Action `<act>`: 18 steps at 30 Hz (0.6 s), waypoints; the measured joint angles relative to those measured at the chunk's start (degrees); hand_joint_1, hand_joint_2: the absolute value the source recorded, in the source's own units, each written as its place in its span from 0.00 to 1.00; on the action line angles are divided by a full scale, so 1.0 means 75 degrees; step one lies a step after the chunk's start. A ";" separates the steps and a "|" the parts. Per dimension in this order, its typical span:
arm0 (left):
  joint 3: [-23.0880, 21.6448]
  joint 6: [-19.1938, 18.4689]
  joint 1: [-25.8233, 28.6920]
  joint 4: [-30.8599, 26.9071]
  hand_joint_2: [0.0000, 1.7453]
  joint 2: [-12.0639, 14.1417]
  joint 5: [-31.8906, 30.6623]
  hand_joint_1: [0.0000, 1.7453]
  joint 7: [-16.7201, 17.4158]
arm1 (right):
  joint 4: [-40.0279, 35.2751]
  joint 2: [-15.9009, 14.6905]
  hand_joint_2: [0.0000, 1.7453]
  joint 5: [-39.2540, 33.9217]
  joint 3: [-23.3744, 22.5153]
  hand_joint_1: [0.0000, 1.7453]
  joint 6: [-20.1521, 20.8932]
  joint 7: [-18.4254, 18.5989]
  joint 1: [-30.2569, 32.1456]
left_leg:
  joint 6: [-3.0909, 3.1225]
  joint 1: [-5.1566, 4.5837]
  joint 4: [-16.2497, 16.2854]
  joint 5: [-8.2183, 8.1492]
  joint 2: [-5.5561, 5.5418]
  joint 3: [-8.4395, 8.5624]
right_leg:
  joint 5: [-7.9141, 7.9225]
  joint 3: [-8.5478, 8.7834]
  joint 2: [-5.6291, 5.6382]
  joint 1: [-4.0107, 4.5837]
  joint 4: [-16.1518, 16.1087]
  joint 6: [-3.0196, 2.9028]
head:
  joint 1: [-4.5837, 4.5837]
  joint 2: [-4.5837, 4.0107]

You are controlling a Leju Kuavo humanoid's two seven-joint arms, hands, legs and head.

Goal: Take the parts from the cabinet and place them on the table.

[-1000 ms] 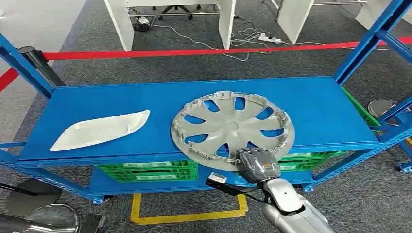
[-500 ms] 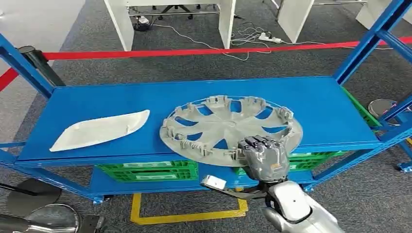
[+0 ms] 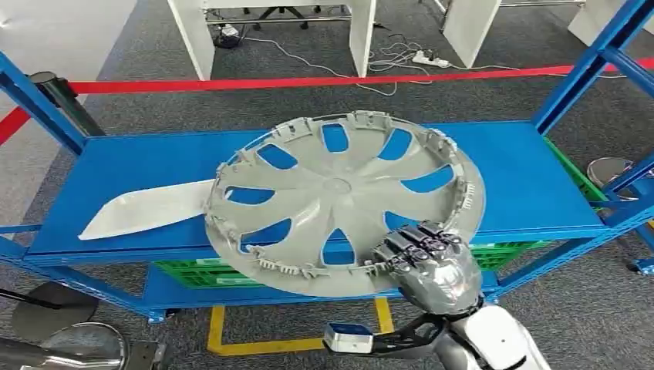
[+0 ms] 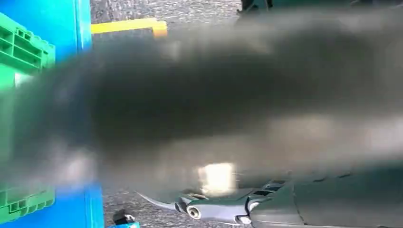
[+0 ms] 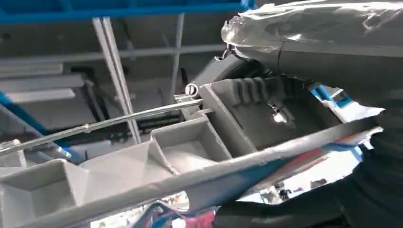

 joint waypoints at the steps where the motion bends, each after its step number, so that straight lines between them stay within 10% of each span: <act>1: 0.0000 0.0038 0.0020 0.0000 1.00 -0.0023 -0.0065 0.00 -0.0053 | -0.0239 0.0174 1.00 0.0000 -0.0144 1.00 -0.0003 -0.0106 0.0156 | -0.0002 0.0000 -0.0001 0.0001 0.0000 -0.0006 | 0.0000 -0.0003 0.0002 0.0000 0.0003 0.0000 | 0.0003 0.0000; 18: -0.0122 0.0647 -0.0072 0.0003 1.00 -0.0446 -0.0379 0.00 -0.0504 | -0.2403 0.0532 1.00 0.0006 -0.0505 1.00 -0.0041 0.0601 0.1345 | -0.0005 -0.0004 0.0000 0.0004 0.0005 0.0001 | 0.0002 -0.0005 0.0013 -0.0006 0.0002 0.0002 | 0.0000 0.0000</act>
